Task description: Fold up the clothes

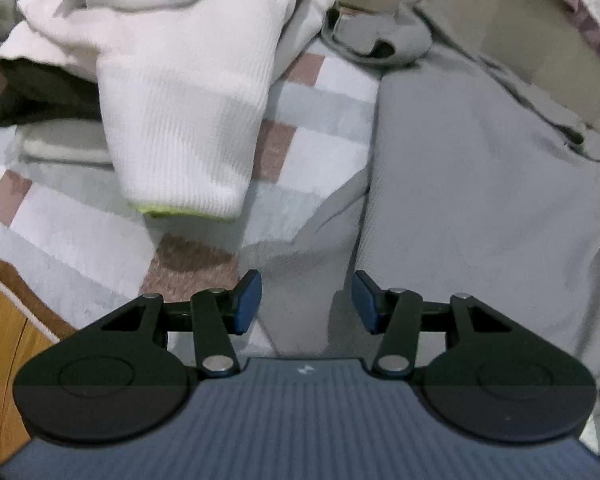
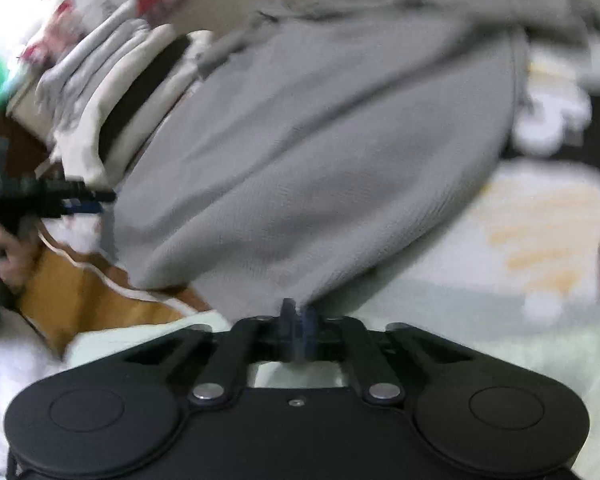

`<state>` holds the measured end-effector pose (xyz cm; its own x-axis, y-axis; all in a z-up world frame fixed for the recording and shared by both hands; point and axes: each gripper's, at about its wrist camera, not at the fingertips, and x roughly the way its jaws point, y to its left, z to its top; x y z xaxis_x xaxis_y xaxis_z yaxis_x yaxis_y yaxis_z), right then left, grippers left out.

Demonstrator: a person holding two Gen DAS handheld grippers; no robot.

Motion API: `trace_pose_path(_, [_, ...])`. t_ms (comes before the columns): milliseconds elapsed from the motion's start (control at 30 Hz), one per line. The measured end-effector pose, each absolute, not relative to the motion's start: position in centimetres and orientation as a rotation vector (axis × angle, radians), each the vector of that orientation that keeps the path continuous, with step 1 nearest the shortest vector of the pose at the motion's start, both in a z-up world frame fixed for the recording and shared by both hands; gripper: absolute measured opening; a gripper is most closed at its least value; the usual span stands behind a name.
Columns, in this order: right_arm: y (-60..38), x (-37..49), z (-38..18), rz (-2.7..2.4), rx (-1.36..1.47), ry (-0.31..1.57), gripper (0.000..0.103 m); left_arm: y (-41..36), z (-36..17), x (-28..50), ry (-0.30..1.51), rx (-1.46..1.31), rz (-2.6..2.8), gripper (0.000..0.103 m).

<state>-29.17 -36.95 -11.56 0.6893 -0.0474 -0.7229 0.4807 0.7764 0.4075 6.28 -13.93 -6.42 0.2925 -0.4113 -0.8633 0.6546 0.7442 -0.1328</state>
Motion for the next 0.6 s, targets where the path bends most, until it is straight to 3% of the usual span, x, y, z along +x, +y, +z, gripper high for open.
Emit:
trace_pose_path(267, [-41.2,-29.5,-4.3,-0.567,0.395,0.639,0.004,-13.7,-6.5,6.7,1.094,0.120,-0.814,0.050])
trace_pose_path(433, [-45.3,-27.2,-5.0,-0.677,0.249,0.708,0.004,-15.3,-5.9,4.5,1.036,0.190,-0.950,0.051])
trace_pose_path(600, [-49.8,-25.5,-7.2,-0.729,0.304,0.760,0.004,-17.6,-6.3,1.6,1.005,0.343,-1.095,0.055])
